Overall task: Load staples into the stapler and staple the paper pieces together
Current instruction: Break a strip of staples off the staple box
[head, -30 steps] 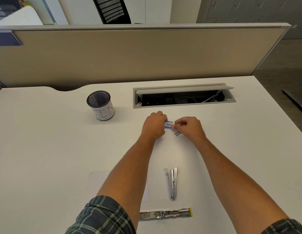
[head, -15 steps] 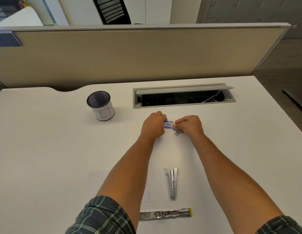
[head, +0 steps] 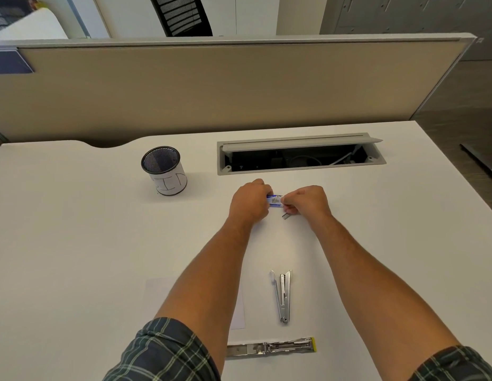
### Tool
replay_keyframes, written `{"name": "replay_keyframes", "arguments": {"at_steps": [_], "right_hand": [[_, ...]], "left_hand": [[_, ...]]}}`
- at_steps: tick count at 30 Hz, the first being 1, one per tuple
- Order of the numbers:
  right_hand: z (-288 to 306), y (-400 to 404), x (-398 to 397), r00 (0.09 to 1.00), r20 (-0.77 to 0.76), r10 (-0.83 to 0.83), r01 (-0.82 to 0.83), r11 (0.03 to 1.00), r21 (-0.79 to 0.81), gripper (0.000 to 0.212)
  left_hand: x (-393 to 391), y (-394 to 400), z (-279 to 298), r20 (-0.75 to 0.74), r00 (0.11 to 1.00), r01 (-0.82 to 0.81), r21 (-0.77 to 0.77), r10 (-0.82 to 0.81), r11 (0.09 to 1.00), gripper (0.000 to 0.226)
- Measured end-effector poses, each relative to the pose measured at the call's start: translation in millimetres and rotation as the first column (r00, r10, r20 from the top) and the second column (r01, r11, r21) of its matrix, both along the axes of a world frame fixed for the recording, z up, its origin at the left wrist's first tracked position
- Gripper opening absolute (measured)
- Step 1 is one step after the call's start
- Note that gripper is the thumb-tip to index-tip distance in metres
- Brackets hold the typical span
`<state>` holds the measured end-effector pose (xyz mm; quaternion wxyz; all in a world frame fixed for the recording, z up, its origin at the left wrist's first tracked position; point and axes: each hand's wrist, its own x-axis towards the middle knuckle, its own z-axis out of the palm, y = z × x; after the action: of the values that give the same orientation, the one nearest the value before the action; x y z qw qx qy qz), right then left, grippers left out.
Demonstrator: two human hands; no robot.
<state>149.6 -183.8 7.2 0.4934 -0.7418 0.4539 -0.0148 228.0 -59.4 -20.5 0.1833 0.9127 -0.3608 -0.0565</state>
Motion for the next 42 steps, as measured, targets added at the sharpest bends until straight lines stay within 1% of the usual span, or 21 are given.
{"name": "replay_keyframes", "arguments": {"at_steps": [4, 8, 12, 15, 18, 22, 24, 29, 34, 42], "right_hand": [[-3.9, -0.9, -3.9, 0.997, 0.05, 0.051, -0.049, 0.998, -0.039, 0.026], [-6.1, -3.3, -5.9, 0.992, 0.101, 0.081, -0.081, 0.997, 0.002, 0.024], [-6.6, -3.7, -6.1, 0.984, 0.121, 0.132, -0.132, 0.991, -0.012, 0.027], [-9.6, -2.1, -3.9, 0.975, 0.135, 0.178, -0.172, 0.983, -0.057, 0.04], [-15.8, -2.7, 0.5, 0.961, 0.173, 0.216, -0.201, 0.974, -0.102, 0.038], [-25.1, -7.3, 8.0, 0.956, 0.229, 0.182, -0.152, 0.978, -0.142, 0.035], [-30.6, -8.7, 12.5, 0.954, 0.25, 0.166, -0.127, 0.978, -0.165, 0.034], [-38.2, -8.0, 18.9, 0.954, 0.261, 0.15, -0.095, 0.973, -0.211, 0.033], [-39.4, -8.2, 17.2, 0.952, 0.268, 0.144, -0.086, 0.973, -0.216, 0.033], [-39.7, -6.4, 15.3, 0.951, 0.28, 0.131, -0.073, 0.975, -0.208, 0.033]], "left_hand": [[1.4, 0.4, -2.0, 0.001, 1.0, -0.003, -0.005, 0.003, 1.0, 0.036], [3.9, -0.3, -3.6, -0.007, 1.0, 0.0, -0.006, 0.0, 1.0, 0.037], [8.7, 0.0, -5.6, -0.012, 1.0, -0.019, -0.027, 0.018, 0.999, 0.034], [17.1, 0.4, -6.4, -0.042, 0.995, -0.091, -0.062, 0.088, 0.994, 0.028], [22.0, -0.3, -9.6, -0.096, 0.979, -0.195, -0.142, 0.182, 0.971, 0.03], [21.2, -3.4, -17.0, -0.185, 0.943, -0.318, -0.252, 0.277, 0.914, 0.037], [21.2, -4.7, -20.4, -0.221, 0.929, -0.354, -0.292, 0.298, 0.888, 0.038], [21.9, -3.8, -20.9, -0.281, 0.911, -0.388, -0.338, 0.302, 0.857, 0.036], [22.2, -2.2, -17.2, -0.357, 0.889, -0.418, -0.378, 0.286, 0.826, 0.034], [23.8, -0.2, -15.5, -0.39, 0.884, -0.407, -0.366, 0.26, 0.836, 0.037]]}}
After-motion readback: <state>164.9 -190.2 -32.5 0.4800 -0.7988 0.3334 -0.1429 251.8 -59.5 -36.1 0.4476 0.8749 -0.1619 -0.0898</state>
